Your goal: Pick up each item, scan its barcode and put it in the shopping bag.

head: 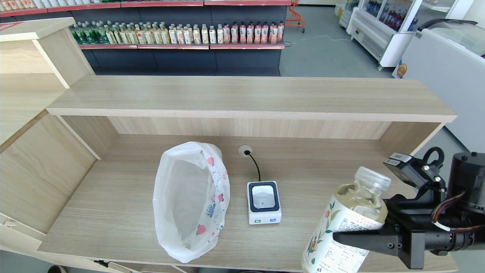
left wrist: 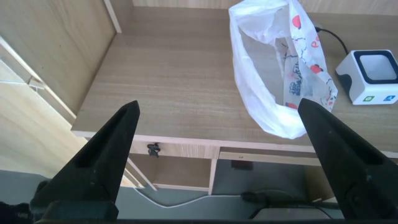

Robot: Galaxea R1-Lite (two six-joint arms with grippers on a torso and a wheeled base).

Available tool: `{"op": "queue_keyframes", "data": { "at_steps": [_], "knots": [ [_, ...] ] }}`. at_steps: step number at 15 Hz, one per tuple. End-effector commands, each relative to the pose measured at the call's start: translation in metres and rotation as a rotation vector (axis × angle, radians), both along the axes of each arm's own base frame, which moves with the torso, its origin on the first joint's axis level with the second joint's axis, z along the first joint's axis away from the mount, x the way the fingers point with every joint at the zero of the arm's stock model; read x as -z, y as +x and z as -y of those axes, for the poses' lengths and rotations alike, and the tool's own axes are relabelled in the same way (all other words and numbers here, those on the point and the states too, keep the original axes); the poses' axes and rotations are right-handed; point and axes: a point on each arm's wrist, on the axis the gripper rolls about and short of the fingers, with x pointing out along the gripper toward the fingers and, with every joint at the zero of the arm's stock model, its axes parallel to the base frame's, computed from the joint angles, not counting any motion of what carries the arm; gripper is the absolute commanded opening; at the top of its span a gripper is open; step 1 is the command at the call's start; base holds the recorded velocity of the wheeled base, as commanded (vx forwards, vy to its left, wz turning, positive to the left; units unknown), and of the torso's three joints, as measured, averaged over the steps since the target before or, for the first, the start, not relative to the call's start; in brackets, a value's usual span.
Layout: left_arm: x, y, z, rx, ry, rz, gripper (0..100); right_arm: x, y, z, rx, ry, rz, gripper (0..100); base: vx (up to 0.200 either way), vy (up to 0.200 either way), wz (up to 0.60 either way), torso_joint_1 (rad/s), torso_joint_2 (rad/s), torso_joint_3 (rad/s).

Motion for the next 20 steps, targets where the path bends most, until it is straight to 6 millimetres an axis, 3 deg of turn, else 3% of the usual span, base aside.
{"op": "queue_keyframes", "data": {
  "at_steps": [1,5,9,10,11,12,16,20],
  "knots": [
    [0.000,0.000,0.000,0.000,0.000,0.000,100,0.000,0.000,0.000,0.004,-0.001,0.002,0,0.000,0.000,0.00,0.000,0.00,0.000],
    [0.000,0.000,0.000,0.000,0.000,0.000,100,-0.003,0.000,0.001,0.014,-0.001,0.033,0,0.000,0.000,0.00,0.000,0.00,0.000],
    [0.000,0.000,0.000,0.000,0.000,0.000,100,-0.011,0.020,0.019,0.324,-0.176,0.406,0,0.000,0.000,0.00,0.000,0.00,0.000],
    [0.000,0.000,0.000,0.000,0.000,0.000,100,-0.007,0.026,0.036,0.427,-0.345,0.616,0,0.000,0.000,0.00,0.000,0.00,0.000],
    [0.000,0.000,0.000,0.000,0.000,-0.001,100,-0.005,0.027,0.039,0.427,-0.395,0.688,0,0.000,0.000,0.00,0.000,0.00,0.000],
    [0.000,0.000,0.000,0.000,0.000,0.000,100,-0.005,0.028,0.045,0.407,-0.498,0.869,0,0.000,0.000,0.00,0.000,0.00,0.000],
    [0.000,0.000,0.000,0.000,0.000,0.000,100,-0.013,0.031,0.042,0.343,-0.615,1.244,0,0.000,0.000,0.00,0.000,0.00,0.000],
    [0.000,0.000,0.000,0.000,0.000,0.000,100,-0.016,0.032,0.032,0.303,-0.615,1.400,0,0.000,0.000,0.00,0.000,0.00,0.000]
  ]
}}
